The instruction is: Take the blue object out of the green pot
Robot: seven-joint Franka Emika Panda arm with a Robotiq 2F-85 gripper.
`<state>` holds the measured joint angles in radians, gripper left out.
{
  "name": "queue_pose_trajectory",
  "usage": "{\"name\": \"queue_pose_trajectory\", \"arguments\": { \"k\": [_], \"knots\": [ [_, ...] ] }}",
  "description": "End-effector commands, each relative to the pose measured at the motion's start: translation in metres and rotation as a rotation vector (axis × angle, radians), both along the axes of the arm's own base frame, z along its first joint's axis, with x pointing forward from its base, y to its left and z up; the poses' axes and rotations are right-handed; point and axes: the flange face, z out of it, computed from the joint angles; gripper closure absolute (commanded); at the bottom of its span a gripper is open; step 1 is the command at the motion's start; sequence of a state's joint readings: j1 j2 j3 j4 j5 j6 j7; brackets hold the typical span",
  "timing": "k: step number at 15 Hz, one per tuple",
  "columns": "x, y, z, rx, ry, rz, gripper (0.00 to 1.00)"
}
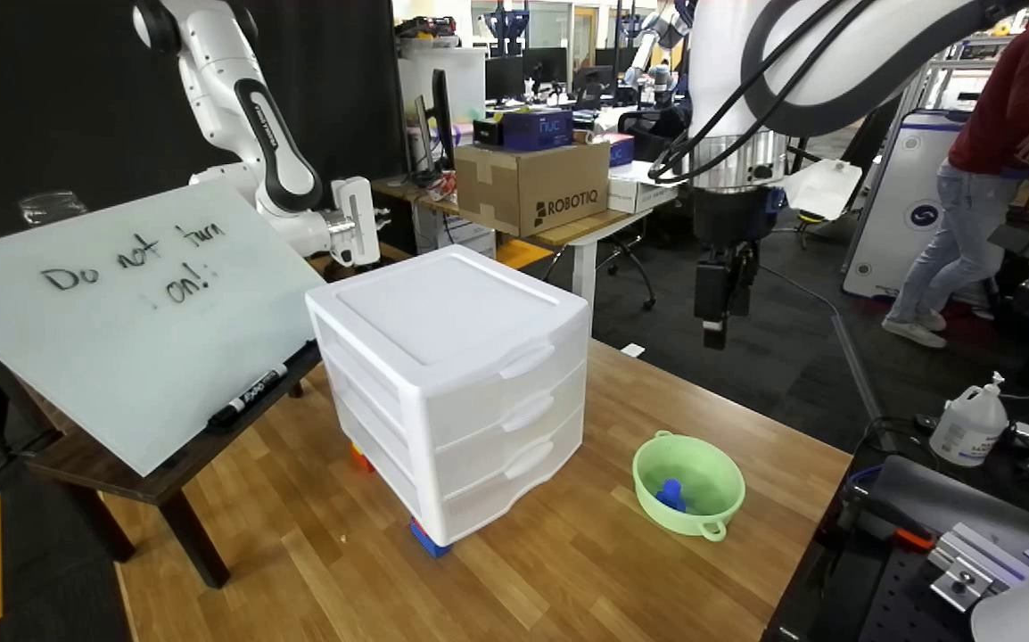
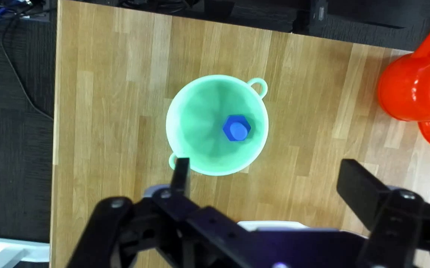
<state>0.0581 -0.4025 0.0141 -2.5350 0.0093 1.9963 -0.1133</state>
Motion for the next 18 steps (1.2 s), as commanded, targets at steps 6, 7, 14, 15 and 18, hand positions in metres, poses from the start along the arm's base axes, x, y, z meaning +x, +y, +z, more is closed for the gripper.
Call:
{"name": "queue_pose_trajectory", "arguments": {
  "k": [6,7,14,15,18],
  "knots": [
    [-0.004,-0.010,-0.016,0.018,-0.017,0.038,0.00],
    [-0.004,-0.010,-0.016,0.018,-0.019,0.039,0.00],
    [-0.004,-0.010,-0.016,0.018,-0.023,0.039,0.00],
    [-0.004,-0.010,-0.016,0.018,-0.023,0.039,0.00],
    [0.009,-0.004,-0.013,0.021,-0.051,0.071,0.00]
  ]
}}
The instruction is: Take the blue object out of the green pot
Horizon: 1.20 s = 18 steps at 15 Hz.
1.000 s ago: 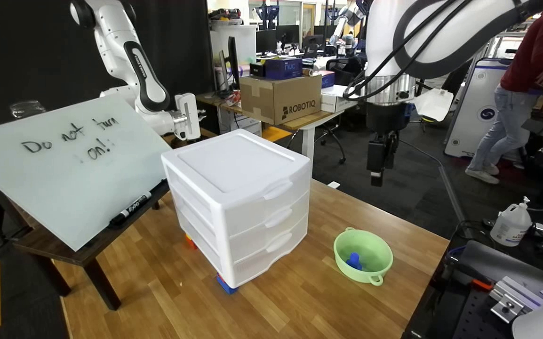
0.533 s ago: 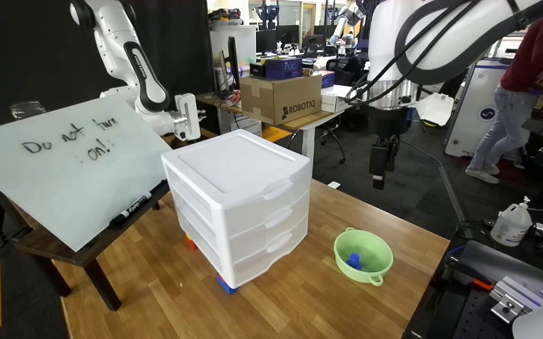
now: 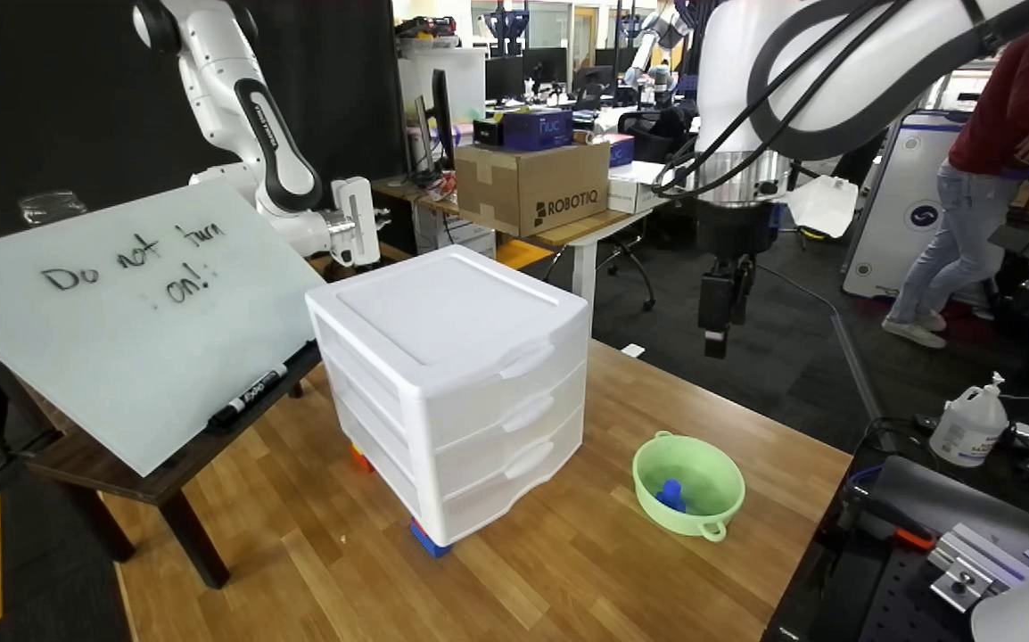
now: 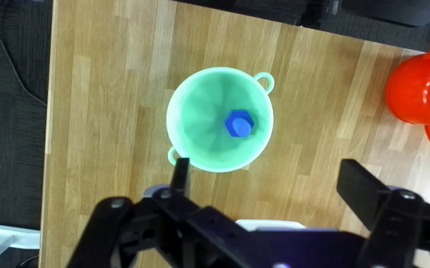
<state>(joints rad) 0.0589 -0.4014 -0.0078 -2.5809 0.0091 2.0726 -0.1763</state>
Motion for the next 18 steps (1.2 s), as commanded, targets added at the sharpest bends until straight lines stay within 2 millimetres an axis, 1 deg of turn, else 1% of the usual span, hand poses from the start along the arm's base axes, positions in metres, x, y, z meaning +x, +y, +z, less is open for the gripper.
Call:
{"name": "queue_pose_trajectory", "arguments": {
  "k": [1,3,5,9,13,18],
  "knots": [
    [0.016,0.006,0.002,0.008,-0.030,0.032,0.00],
    [0.030,0.007,-0.006,0.038,-0.037,0.040,0.00],
    [0.041,0.004,-0.023,0.061,-0.033,0.037,0.00],
    [0.055,-0.004,-0.069,0.103,0.002,0.020,0.00],
    [0.056,-0.007,-0.107,0.142,0.040,0.004,0.00],
    [0.044,-0.025,-0.148,0.185,0.099,-0.047,0.00]
  ]
}}
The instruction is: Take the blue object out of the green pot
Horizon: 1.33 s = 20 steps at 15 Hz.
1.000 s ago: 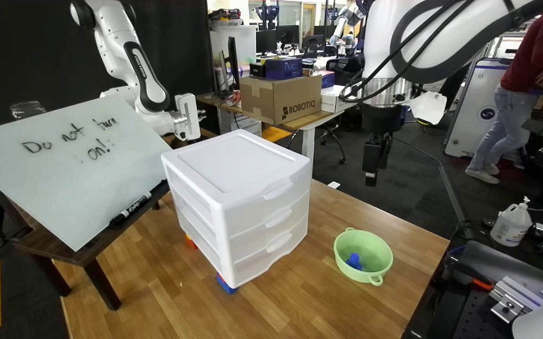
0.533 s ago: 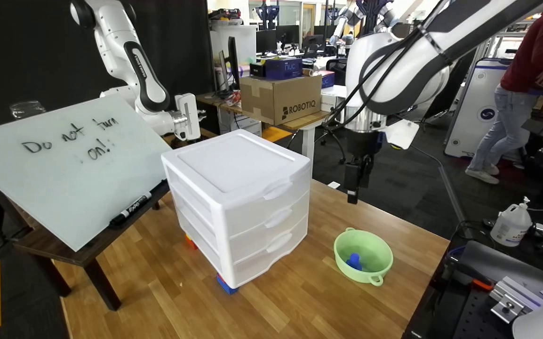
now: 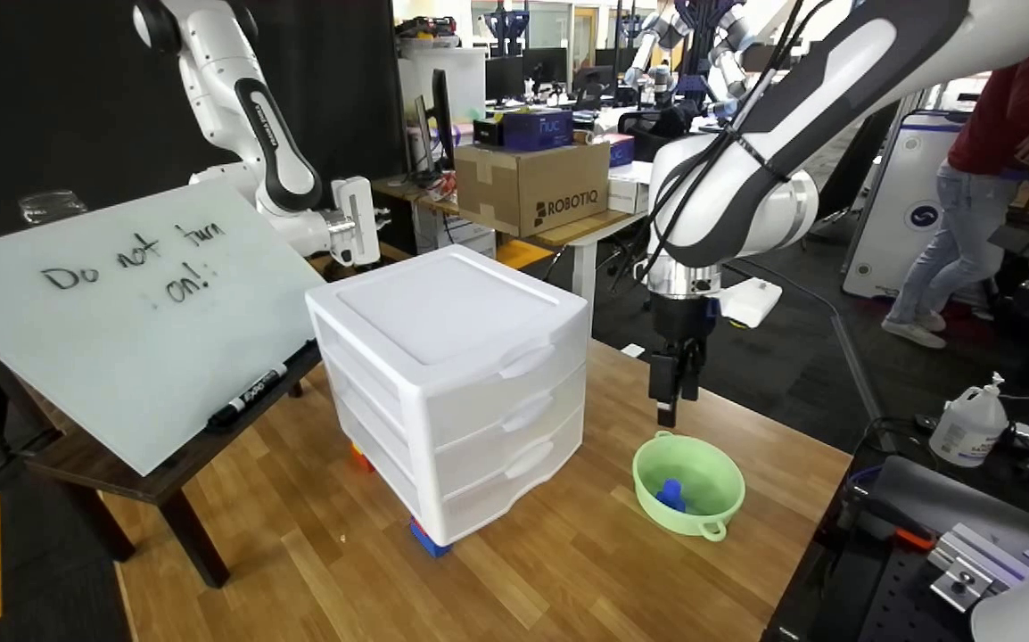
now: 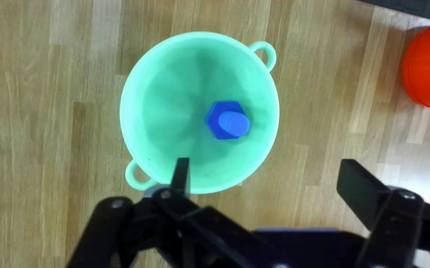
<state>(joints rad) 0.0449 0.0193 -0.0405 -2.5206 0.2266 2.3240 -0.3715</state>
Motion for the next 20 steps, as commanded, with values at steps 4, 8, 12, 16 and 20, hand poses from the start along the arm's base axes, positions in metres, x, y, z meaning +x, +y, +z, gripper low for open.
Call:
{"name": "queue_pose_trajectory", "arguments": {
  "k": [4,8,12,16,20],
  "knots": [
    [-0.012,-0.025,-0.033,0.030,0.064,-0.043,0.00],
    [-0.016,-0.031,-0.044,-0.004,0.119,-0.053,0.00],
    [-0.012,-0.038,-0.055,-0.038,0.169,-0.069,0.00],
    [-0.008,-0.035,-0.063,-0.052,0.213,-0.052,0.00],
    [-0.011,-0.034,-0.065,-0.045,0.192,-0.049,0.00]
  ]
}}
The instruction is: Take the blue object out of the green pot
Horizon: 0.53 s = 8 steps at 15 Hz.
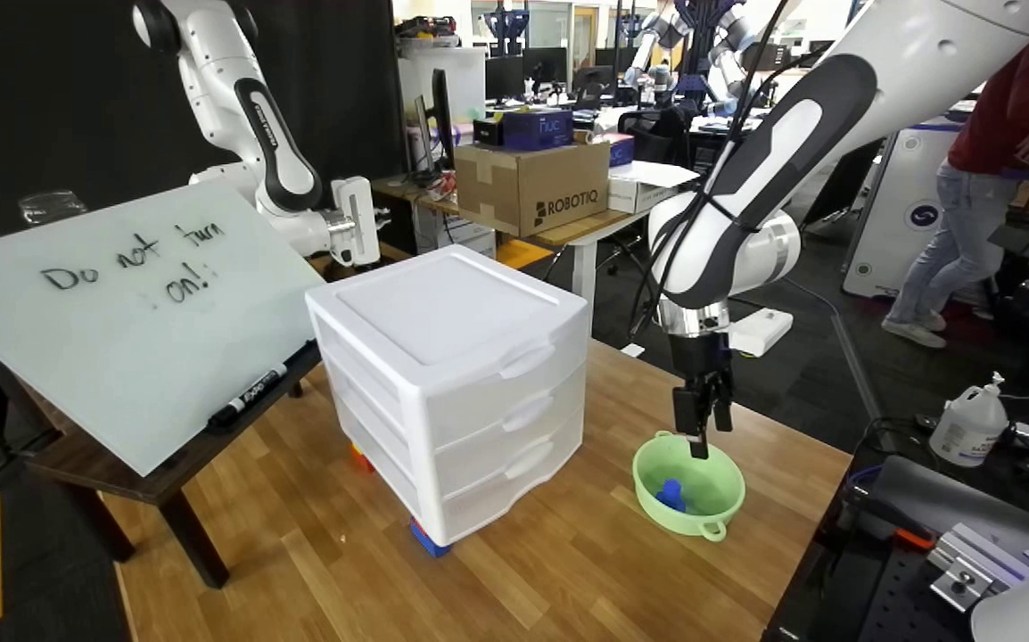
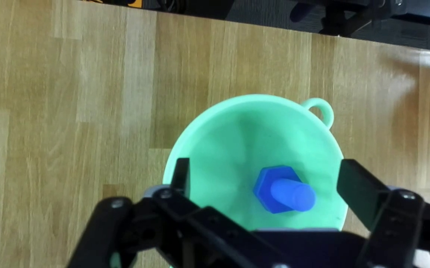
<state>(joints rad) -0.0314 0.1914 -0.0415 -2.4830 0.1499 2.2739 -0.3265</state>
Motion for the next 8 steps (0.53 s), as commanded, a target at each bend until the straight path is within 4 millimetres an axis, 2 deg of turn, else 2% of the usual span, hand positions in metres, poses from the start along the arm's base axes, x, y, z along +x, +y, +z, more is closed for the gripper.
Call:
{"name": "queue_pose_trajectory", "arguments": {
  "k": [1,8],
  "knots": [
    [0.0007,0.0001,0.0005,0.000,0.001,0.000,0.00],
    [0.0066,0.0078,0.0047,-0.005,0.011,0.006,0.00]
  ]
}}
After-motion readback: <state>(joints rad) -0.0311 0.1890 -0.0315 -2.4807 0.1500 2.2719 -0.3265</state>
